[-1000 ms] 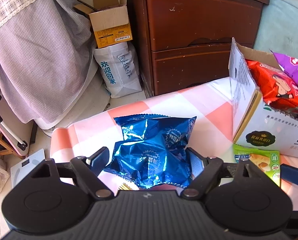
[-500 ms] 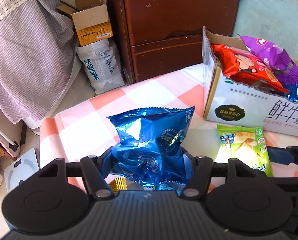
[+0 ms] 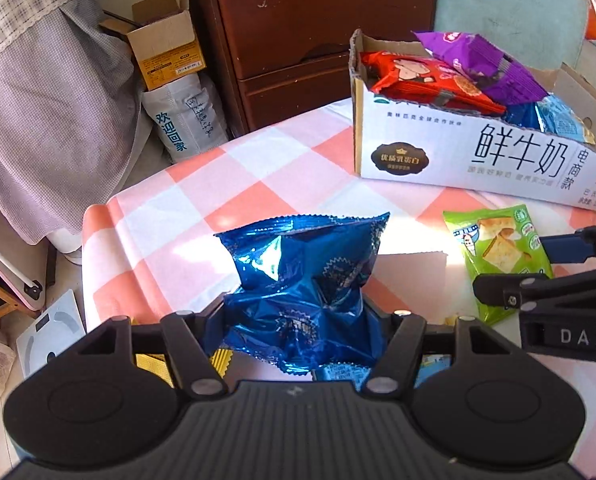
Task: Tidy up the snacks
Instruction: 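Lift both held bags and carry them toward the box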
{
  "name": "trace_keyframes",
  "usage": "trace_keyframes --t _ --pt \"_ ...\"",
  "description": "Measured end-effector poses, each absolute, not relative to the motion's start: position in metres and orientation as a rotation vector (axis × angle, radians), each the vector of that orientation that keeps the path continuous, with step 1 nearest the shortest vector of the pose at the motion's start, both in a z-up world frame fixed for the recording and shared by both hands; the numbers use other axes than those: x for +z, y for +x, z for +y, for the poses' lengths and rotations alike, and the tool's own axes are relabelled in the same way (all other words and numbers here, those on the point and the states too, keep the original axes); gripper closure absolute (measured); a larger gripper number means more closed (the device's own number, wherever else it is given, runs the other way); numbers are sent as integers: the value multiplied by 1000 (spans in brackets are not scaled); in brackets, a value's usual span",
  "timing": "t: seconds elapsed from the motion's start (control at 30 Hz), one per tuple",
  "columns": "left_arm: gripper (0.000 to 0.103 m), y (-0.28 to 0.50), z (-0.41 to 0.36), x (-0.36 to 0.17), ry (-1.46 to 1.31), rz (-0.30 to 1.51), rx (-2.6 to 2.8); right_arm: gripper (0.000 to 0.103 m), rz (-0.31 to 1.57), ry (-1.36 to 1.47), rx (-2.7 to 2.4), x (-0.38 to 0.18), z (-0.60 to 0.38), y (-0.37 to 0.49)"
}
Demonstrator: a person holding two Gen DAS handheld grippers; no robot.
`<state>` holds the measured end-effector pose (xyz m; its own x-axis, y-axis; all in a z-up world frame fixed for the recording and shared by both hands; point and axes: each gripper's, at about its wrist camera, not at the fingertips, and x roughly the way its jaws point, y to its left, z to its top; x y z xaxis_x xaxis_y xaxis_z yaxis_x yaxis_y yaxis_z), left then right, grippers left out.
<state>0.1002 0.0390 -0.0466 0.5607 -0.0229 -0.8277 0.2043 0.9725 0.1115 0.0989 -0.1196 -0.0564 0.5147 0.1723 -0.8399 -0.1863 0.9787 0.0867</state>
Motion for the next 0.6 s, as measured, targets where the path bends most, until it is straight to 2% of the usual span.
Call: trace_keyframes --t 0.2,0.3,0.57,0.6 --pt "39 87 25 -38 216 946 -151 59 1003 -27 239 -52 -129 89" --pt "39 85 20 -35 235 933 -157 59 1006 -15 242 -54 -132 90" --pt "39 90 26 -23 197 915 -130 51 1031 103 224 -55 -148 97" --pt "39 91 26 -21 195 912 -124 47 1026 93 225 -55 -146 96"
